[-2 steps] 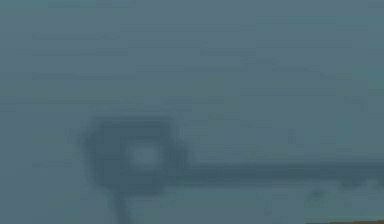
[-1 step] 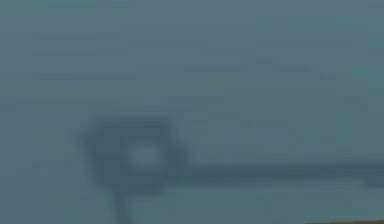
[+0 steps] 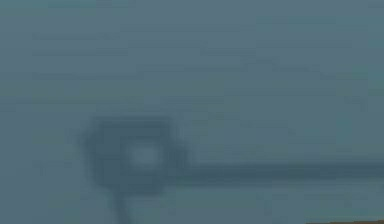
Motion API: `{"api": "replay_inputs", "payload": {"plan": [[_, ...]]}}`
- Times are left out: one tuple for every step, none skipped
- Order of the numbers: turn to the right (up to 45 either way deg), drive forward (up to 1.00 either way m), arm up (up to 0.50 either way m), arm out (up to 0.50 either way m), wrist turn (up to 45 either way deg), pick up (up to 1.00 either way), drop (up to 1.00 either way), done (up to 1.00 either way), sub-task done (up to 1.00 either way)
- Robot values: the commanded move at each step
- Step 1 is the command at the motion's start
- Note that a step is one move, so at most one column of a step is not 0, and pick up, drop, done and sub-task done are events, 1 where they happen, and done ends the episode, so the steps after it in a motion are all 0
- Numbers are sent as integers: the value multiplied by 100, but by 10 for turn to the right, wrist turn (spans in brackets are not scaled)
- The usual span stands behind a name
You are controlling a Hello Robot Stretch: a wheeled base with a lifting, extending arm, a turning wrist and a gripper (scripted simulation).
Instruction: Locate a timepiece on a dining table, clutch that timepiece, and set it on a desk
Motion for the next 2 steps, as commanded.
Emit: {"api": "replay_inputs", "payload": {"plan": [[0, 0, 0, 0, 450, 0, 0, 0, 0], [0, 0, 0, 0, 240, 0, 0, 0, 0]]}}
